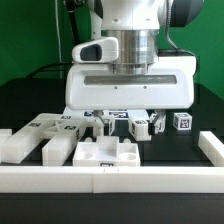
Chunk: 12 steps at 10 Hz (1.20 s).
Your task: Assemble chair
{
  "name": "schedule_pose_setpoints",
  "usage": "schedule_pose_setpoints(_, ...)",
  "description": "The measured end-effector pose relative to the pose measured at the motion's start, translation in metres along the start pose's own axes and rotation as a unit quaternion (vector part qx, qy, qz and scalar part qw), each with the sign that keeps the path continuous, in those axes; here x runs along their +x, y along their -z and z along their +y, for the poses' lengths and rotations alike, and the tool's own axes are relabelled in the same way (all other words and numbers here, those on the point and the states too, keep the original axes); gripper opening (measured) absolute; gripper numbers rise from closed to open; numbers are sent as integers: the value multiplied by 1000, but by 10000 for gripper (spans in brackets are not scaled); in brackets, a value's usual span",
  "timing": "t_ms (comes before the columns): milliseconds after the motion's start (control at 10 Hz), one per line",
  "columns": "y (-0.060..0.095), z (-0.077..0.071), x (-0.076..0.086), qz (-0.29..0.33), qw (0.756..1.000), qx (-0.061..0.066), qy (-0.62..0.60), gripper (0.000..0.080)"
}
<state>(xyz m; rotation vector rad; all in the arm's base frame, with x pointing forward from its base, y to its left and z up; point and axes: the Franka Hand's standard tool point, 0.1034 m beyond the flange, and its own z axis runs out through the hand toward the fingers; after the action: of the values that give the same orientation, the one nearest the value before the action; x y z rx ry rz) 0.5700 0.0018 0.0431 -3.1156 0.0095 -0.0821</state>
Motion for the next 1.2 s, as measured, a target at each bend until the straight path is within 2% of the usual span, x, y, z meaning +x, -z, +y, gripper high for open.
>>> schedule_pose_setpoints(100,-4,4,9,4,1000,-1,3,649)
schedule_pose_setpoints(200,-4,5,11,5,1000,0,2,649)
schedule_pose_setpoints(500,-5,4,10,4,1000,0,3,649)
schedule_pose_setpoints(800,-20,3,12,3,1000,0,4,650)
schedule_pose_setpoints(1200,-33,1,6,-6,1000,0,5,650)
